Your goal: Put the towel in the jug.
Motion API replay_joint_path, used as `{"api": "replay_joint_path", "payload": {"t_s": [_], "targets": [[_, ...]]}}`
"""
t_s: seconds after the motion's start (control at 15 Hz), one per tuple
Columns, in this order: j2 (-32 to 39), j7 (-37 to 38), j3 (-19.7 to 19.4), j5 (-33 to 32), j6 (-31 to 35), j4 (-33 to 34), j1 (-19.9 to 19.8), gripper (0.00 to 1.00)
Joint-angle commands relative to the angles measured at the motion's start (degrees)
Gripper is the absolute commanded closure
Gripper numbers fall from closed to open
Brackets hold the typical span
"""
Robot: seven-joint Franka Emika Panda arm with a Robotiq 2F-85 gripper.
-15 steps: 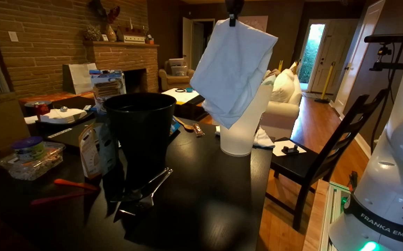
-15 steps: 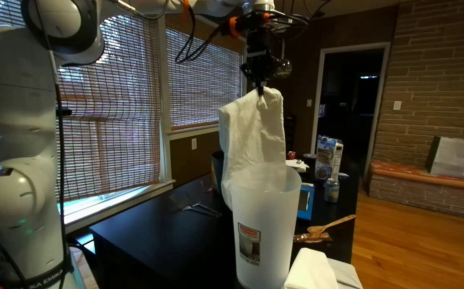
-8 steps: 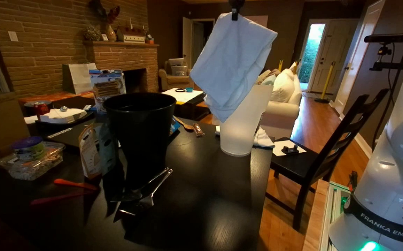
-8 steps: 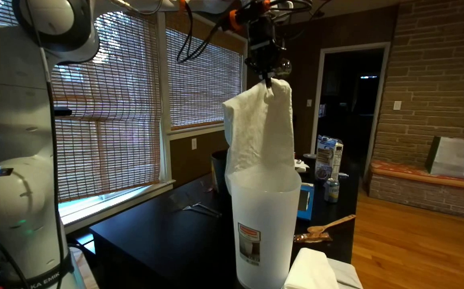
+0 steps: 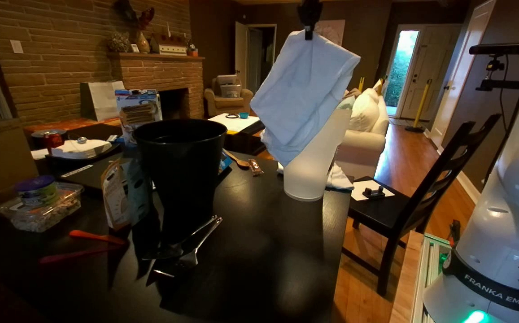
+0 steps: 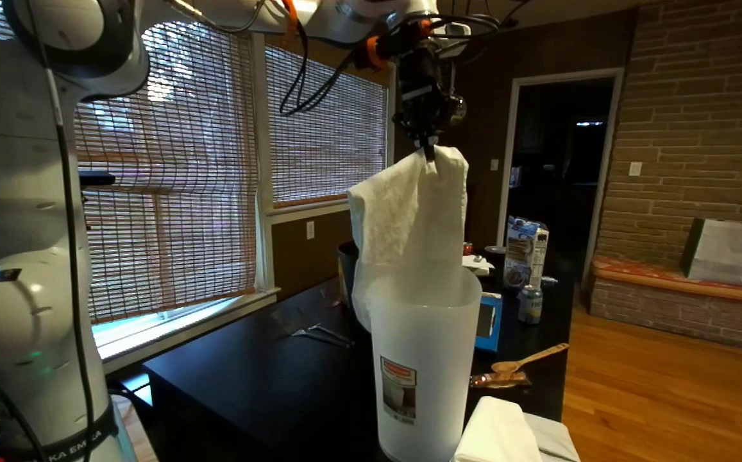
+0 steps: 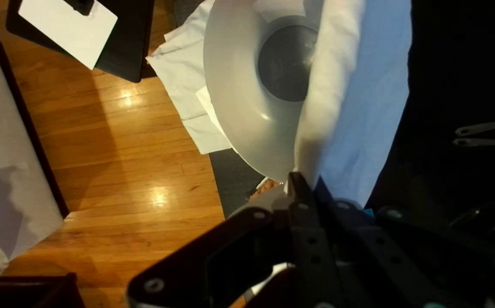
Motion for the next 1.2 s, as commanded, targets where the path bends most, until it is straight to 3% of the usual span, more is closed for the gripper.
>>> {"api": "replay_joint_path", "payload": {"t_s": [0.0,1.13], "targets": [[-3.0,1.1,-0.1,-2.9,2.0,-7.1,0.1,0.99],[-0.9,1.7,-2.2,-5.3,12.9,-21.3,-2.2,0.99]]}}
